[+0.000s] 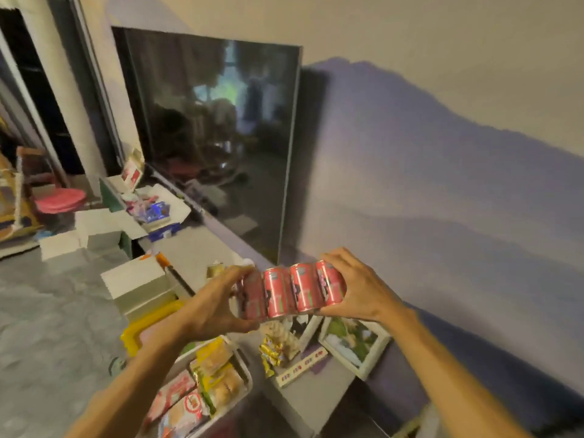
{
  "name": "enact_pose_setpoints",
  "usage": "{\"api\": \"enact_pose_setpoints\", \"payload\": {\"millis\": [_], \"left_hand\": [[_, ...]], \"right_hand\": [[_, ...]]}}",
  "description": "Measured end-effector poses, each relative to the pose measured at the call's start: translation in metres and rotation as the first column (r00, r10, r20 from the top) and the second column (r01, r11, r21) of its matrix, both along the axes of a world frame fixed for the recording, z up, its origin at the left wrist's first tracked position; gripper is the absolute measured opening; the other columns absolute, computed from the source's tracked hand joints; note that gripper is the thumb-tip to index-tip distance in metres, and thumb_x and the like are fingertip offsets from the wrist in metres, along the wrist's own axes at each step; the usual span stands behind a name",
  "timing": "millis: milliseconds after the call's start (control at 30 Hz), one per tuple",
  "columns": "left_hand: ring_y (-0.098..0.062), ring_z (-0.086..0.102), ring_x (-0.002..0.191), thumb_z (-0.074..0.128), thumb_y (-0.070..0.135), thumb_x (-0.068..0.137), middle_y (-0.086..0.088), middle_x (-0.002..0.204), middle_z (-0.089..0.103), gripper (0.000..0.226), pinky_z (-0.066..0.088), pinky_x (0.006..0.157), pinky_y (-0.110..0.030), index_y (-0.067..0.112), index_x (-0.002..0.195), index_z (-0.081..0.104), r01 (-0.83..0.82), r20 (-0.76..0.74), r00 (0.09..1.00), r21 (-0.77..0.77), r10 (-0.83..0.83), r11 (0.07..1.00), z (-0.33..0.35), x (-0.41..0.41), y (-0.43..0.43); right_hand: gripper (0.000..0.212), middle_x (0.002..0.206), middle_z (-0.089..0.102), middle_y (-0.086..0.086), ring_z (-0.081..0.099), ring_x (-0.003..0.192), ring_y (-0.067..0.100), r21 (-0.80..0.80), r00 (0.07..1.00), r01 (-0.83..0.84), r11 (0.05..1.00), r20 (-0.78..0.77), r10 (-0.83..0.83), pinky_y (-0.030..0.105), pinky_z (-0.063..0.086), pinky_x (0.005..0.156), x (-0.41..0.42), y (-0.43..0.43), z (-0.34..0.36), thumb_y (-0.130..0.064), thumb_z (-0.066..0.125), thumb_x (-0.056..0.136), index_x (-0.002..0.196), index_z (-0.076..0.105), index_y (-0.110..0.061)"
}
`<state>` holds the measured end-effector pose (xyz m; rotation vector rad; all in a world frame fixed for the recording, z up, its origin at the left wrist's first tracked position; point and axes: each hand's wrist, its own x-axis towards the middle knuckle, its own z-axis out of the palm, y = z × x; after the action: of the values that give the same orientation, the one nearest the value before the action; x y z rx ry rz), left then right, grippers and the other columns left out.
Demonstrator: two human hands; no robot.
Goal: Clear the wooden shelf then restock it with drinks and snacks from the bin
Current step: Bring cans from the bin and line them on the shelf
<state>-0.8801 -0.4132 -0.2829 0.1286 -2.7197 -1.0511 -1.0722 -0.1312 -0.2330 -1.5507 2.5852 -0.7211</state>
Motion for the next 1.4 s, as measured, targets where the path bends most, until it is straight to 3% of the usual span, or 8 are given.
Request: {"api": "enact_pose_setpoints", "payload": {"millis": [200, 367, 667, 767, 900, 1067, 1167, 1400], "left_hand": [[-0.001, 0.057, 0.125, 0.093, 0.056, 0.064, 0.027, 0.138, 0.049, 0.099, 0.051, 0.105, -0.024, 0.048, 0.145, 0.039, 0.330, -0.027, 0.943, -0.068, -0.332, 0.942, 0.040, -0.059, 0.156], [-0.008, 0.059, 0.128, 0.091, 0.056, 0.061, 0.016, 0.145, 0.053, 0.108, 0.057, 0.105, -0.038, 0.038, 0.153, 0.038, 0.535, -0.001, 0.844, -0.078, -0.537, 0.841, 0.042, -0.083, 0.316], [-0.013, 0.057, 0.128, 0.099, 0.027, 0.067, 0.014, 0.142, 0.050, 0.109, 0.060, 0.096, -0.032, 0.034, 0.155, 0.035, 0.696, 0.069, 0.716, 0.008, -0.695, 0.718, 0.006, -0.070, 0.570], [-0.009, 0.056, 0.122, 0.099, 0.026, 0.068, 0.014, 0.141, 0.047, 0.113, 0.056, 0.092, -0.022, 0.031, 0.158, 0.031, 0.717, 0.106, 0.694, -0.009, -0.712, 0.697, -0.004, -0.069, 0.618], [-0.013, 0.057, 0.122, 0.098, 0.031, 0.067, 0.014, 0.137, 0.050, 0.105, 0.060, 0.096, -0.034, 0.035, 0.151, 0.035, 0.725, 0.159, 0.683, -0.030, -0.713, 0.688, -0.029, -0.078, 0.649], [-0.014, 0.059, 0.123, 0.097, 0.029, 0.069, 0.013, 0.137, 0.052, 0.102, 0.060, 0.096, -0.034, 0.035, 0.150, 0.036, 0.723, 0.209, 0.681, -0.039, -0.702, 0.690, -0.083, -0.108, 0.668], [-0.014, 0.058, 0.123, 0.097, 0.027, 0.072, 0.012, 0.139, 0.051, 0.100, 0.059, 0.097, -0.035, 0.033, 0.150, 0.035, 0.712, 0.212, 0.692, -0.042, -0.690, 0.701, -0.127, -0.128, 0.682], [-0.023, 0.058, 0.132, 0.088, 0.025, 0.084, 0.007, 0.156, 0.041, 0.095, 0.053, 0.110, -0.047, 0.035, 0.156, 0.027, 0.656, 0.171, 0.747, -0.031, -0.643, 0.754, -0.263, -0.148, 0.724]], "right_hand": [[0.111, 0.139, 0.042, -0.021, 0.057, 0.118, 0.001, -0.046, 0.937, 0.346, 0.937, -0.039, -0.348, 0.028, 0.053, 0.102, 0.051, 0.204, 0.028, -0.078, 0.088, 0.060, 0.151, 0.043, -0.033], [0.104, 0.137, 0.042, -0.019, 0.056, 0.116, 0.002, -0.068, 0.805, 0.590, 0.804, -0.020, -0.592, 0.028, 0.051, 0.101, 0.116, 0.371, 0.025, -0.070, 0.093, 0.062, 0.147, 0.047, -0.031], [0.116, 0.149, 0.038, -0.016, 0.053, 0.132, 0.011, -0.034, 0.582, 0.813, 0.581, 0.032, -0.813, 0.041, 0.055, 0.108, 0.209, 0.608, -0.018, -0.070, 0.093, 0.062, 0.155, 0.038, -0.031], [0.124, 0.151, 0.036, -0.013, 0.053, 0.136, 0.014, -0.029, 0.536, 0.844, 0.535, 0.052, -0.843, 0.045, 0.055, 0.109, 0.221, 0.649, -0.035, -0.066, 0.096, 0.061, 0.160, 0.034, -0.024], [0.131, 0.155, 0.036, -0.006, 0.050, 0.140, 0.017, 0.005, 0.501, 0.865, 0.502, 0.062, -0.863, 0.043, 0.053, 0.111, 0.220, 0.671, -0.060, -0.067, 0.094, 0.063, 0.165, 0.027, -0.020], [0.111, 0.154, 0.041, -0.003, 0.049, 0.138, 0.014, 0.047, 0.476, 0.874, 0.483, 0.117, -0.872, 0.040, 0.049, 0.113, 0.194, 0.681, -0.119, -0.062, 0.092, 0.071, 0.159, 0.036, -0.024], [0.101, 0.147, 0.046, -0.004, 0.052, 0.130, 0.011, 0.032, 0.442, 0.889, 0.456, 0.197, -0.875, 0.038, 0.050, 0.108, 0.165, 0.692, -0.177, -0.078, 0.083, 0.069, 0.149, 0.044, -0.030], [0.107, 0.163, 0.033, 0.000, 0.033, 0.145, 0.012, 0.001, 0.410, 0.912, 0.410, 0.018, -0.912, 0.025, 0.024, 0.109, 0.128, 0.718, -0.334, -0.060, 0.087, 0.079, 0.162, 0.032, -0.022]]}}
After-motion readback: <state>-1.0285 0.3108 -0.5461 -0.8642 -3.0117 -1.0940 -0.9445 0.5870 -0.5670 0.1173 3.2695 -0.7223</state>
